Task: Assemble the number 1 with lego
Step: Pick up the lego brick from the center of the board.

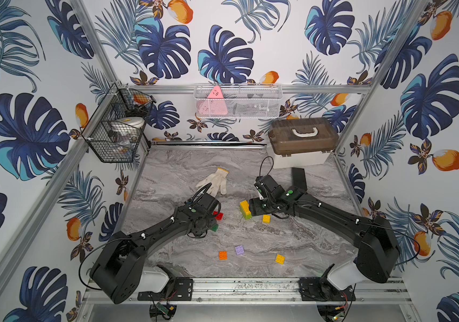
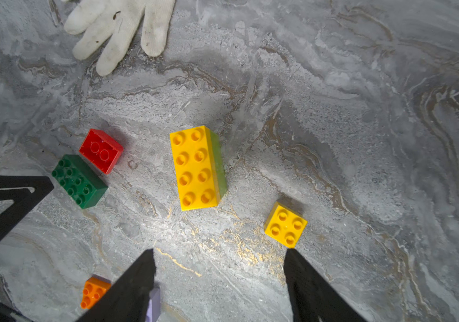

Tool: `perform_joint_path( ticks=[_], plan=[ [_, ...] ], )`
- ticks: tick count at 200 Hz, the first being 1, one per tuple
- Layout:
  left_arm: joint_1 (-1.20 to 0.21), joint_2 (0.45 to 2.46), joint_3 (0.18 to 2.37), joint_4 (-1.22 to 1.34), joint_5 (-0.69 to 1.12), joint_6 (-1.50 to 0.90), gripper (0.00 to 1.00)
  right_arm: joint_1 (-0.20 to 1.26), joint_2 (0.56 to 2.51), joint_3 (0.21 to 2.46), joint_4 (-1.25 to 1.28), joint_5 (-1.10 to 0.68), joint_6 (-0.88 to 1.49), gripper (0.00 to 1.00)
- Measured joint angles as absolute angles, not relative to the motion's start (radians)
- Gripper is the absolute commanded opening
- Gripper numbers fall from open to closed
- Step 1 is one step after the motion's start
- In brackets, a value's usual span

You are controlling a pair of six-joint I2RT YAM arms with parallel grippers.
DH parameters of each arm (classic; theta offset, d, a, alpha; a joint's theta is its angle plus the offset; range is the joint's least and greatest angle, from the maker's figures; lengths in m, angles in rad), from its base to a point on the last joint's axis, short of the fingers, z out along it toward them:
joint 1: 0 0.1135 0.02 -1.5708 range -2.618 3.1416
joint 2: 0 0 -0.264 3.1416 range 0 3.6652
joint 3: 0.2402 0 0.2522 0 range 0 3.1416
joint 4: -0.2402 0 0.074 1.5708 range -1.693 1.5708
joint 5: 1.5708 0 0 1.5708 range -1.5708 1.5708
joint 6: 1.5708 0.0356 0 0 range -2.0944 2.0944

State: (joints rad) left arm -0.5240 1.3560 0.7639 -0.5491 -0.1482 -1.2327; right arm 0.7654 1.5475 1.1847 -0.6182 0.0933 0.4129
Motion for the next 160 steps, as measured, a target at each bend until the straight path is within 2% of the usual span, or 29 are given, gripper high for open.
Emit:
perform_joint_path(
  ticks=[160],
  plan=[
    [-0.472, 1.454, 0.775, -0.442, -0.148, -1.250, 0.54, 0.747, 1.578, 1.218, -0.630, 0.040, 0.408, 0.78]
  ],
)
